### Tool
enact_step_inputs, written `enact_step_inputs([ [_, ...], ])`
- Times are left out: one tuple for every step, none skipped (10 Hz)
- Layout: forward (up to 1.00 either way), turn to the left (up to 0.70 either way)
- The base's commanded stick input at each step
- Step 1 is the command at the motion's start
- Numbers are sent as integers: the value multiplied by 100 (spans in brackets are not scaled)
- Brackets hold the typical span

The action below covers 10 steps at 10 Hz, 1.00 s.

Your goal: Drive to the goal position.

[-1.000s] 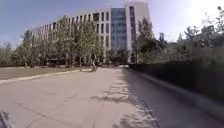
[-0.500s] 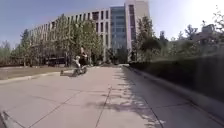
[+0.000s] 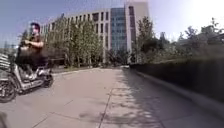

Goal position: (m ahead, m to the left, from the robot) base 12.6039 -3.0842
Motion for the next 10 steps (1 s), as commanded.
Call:
enact_step_inputs([
  [70,0],
  [70,0],
  [70,0],
  [70,0],
  [70,0],
  [70,0],
  [70,0],
  [70,0],
  [70,0],
  [70,0],
])
